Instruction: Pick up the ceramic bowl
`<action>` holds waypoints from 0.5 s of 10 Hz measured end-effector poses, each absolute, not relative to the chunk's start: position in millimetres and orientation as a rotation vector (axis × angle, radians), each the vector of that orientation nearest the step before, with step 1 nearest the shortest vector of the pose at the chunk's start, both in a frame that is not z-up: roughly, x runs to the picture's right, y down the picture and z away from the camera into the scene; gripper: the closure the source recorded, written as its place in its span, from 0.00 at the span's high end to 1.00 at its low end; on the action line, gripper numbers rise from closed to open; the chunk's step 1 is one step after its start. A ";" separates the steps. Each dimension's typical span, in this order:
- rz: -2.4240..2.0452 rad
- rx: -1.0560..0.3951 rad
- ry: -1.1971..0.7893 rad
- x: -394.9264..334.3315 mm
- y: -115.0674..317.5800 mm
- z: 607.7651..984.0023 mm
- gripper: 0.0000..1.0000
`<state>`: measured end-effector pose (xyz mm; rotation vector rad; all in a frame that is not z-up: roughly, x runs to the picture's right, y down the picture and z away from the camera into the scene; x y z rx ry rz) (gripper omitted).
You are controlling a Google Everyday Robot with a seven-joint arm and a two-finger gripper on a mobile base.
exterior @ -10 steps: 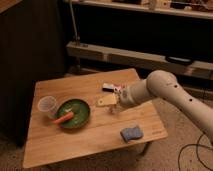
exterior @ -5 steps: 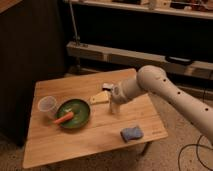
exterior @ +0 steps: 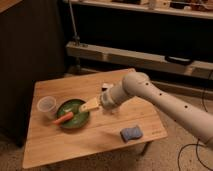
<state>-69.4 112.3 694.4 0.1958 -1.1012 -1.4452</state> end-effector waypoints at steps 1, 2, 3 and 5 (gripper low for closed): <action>-1.443 0.184 -1.094 -72.7 118.4 705.8 0.80; -1.443 0.175 -1.089 -79.2 123.8 715.0 0.80; -1.439 0.165 -1.069 -83.9 127.2 721.5 0.80; -1.408 0.141 -0.991 -87.0 130.7 730.1 0.80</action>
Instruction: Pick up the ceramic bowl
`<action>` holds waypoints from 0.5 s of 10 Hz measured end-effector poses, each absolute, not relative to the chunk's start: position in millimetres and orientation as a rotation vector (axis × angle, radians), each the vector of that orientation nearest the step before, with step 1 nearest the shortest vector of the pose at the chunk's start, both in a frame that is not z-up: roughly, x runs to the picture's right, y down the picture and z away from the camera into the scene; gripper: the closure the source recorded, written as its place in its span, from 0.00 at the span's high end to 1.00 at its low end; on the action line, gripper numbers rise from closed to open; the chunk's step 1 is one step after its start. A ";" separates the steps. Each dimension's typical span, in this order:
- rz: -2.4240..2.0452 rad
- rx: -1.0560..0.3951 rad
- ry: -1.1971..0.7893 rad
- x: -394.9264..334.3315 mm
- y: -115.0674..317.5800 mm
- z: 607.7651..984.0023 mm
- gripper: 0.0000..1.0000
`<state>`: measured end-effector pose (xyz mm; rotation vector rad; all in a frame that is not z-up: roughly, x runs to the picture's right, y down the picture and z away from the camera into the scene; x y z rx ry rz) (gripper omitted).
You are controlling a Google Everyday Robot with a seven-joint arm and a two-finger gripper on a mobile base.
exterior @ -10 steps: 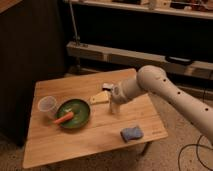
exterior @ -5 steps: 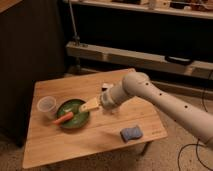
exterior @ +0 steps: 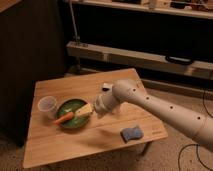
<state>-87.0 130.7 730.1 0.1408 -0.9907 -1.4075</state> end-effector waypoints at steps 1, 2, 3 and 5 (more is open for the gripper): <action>-1.381 0.129 -0.958 -88.1 133.3 735.4 0.80; -1.341 0.121 -0.936 -87.1 135.8 742.0 0.80; -1.282 0.110 -0.928 -85.7 137.7 750.9 0.80; -1.247 0.118 -0.930 -88.6 134.4 763.1 0.80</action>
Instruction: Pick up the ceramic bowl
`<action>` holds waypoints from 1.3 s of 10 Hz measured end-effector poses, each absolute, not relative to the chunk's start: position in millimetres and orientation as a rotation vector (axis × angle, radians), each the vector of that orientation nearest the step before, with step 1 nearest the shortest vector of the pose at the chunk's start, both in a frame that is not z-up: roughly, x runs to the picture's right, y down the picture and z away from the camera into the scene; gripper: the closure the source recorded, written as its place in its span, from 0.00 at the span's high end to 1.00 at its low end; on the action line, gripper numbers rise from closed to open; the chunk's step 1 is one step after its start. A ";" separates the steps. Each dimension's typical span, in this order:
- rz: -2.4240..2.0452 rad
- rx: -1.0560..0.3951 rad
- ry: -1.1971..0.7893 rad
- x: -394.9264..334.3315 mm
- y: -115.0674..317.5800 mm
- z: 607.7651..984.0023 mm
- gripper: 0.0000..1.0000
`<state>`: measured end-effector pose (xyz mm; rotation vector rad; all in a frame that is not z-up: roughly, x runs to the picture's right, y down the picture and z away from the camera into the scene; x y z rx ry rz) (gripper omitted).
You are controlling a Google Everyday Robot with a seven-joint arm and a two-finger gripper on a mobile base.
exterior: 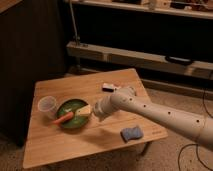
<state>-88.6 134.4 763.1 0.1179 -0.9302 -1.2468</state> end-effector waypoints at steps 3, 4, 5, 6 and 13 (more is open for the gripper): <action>-1.261 0.118 -0.923 -99.7 128.5 777.5 0.80; -1.273 0.109 -0.921 -106.3 126.2 784.1 0.80; -1.276 0.097 -0.919 -106.5 126.5 791.8 0.80; -1.276 0.088 -0.919 -106.8 127.0 797.3 0.80; -1.314 0.029 -0.919 -105.7 128.0 829.7 0.55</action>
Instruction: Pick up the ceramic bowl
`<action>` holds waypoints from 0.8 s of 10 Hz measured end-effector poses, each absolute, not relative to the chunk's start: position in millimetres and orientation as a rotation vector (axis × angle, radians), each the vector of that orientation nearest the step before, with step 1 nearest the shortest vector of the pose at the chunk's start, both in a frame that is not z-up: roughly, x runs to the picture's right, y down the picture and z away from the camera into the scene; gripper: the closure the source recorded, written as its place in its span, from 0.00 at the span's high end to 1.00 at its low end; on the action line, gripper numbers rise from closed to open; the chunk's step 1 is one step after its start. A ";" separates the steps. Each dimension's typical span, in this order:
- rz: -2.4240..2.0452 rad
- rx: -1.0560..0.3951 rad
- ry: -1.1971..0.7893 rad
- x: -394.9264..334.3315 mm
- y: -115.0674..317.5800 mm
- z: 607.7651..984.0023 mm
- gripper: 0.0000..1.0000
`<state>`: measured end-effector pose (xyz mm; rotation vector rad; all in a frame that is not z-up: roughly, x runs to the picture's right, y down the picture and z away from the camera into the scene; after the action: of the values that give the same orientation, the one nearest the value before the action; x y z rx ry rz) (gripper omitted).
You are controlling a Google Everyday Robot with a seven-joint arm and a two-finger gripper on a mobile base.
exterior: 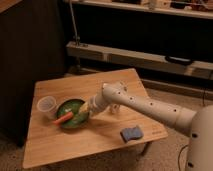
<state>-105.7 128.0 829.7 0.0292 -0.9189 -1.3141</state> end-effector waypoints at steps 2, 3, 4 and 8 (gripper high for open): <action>-1.333 0.006 -0.907 -101.3 130.0 834.7 0.55; -1.338 -0.010 -0.901 -98.1 132.1 838.2 0.55; -1.341 -0.018 -0.899 -97.7 133.3 841.1 0.55; -1.346 -0.036 -0.905 -102.2 135.2 853.1 0.55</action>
<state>-102.2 135.2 853.1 -0.0364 -0.9051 -1.3464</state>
